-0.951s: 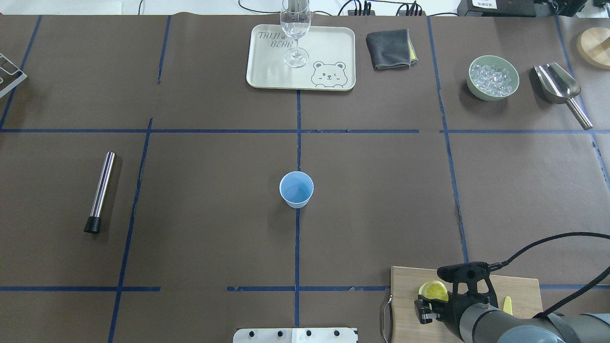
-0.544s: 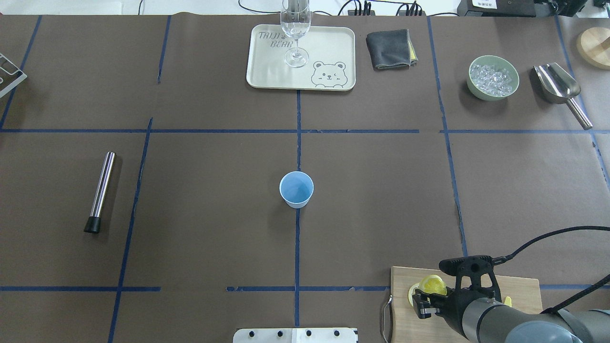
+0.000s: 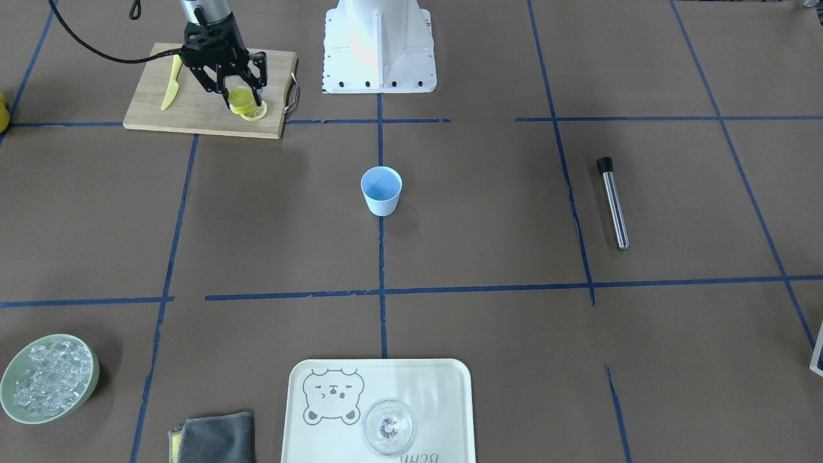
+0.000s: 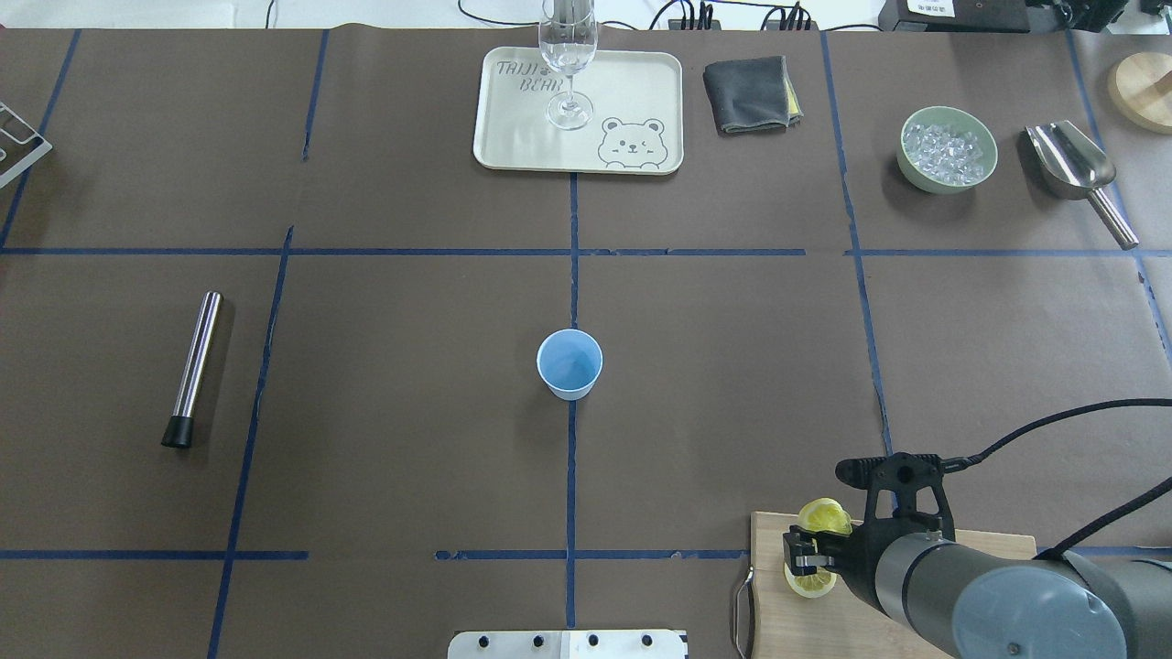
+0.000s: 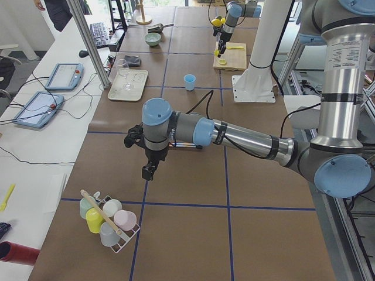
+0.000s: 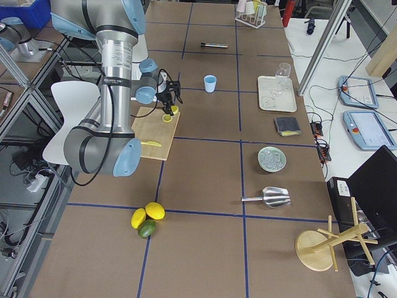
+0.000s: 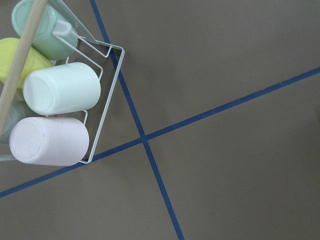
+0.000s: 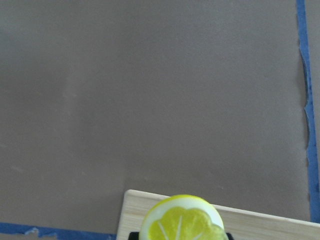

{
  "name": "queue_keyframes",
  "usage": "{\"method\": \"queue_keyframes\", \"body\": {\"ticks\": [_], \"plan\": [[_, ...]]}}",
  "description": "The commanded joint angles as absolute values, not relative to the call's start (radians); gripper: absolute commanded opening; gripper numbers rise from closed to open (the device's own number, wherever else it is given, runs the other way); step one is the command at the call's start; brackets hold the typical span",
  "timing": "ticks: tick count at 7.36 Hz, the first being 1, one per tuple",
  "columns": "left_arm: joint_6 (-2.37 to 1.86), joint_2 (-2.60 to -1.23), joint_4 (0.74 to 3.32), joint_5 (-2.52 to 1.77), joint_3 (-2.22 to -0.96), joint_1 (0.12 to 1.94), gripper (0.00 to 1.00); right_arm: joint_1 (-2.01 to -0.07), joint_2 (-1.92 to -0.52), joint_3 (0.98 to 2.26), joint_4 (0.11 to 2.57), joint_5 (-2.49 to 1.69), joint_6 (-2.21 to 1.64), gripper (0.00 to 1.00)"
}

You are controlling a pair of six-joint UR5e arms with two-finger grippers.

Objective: Squeeze lemon into cup
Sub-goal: 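Carry the lemon slice with the right gripper over the blue cup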

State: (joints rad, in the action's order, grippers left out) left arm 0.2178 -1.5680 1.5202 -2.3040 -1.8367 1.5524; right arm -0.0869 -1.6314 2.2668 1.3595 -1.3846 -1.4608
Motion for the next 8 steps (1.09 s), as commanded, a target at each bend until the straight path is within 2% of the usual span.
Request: {"method": "queue_keyframes", "body": {"ticks": [1, 2, 4, 8], "plan": [[0.218, -1.571, 1.52, -2.304, -1.839, 1.555, 1.0, -0.139, -1.422, 2.26, 1.59, -1.443, -1.457, 0.0], [0.218, -1.571, 1.52, -2.304, -1.841, 1.555, 1.0, -0.161, -1.293, 2.25, 1.732, -1.445, -1.454, 0.0], [0.218, -1.569, 1.52, -2.304, -1.842, 1.562, 1.0, -0.247, -1.035, 2.137, 1.897, -1.527, -1.436, 0.0], [0.218, -1.563, 1.52, -2.304, -1.841, 1.562, 1.0, -0.311, -0.85, 1.973, 1.899, -1.534, -1.413, 0.0]]}}
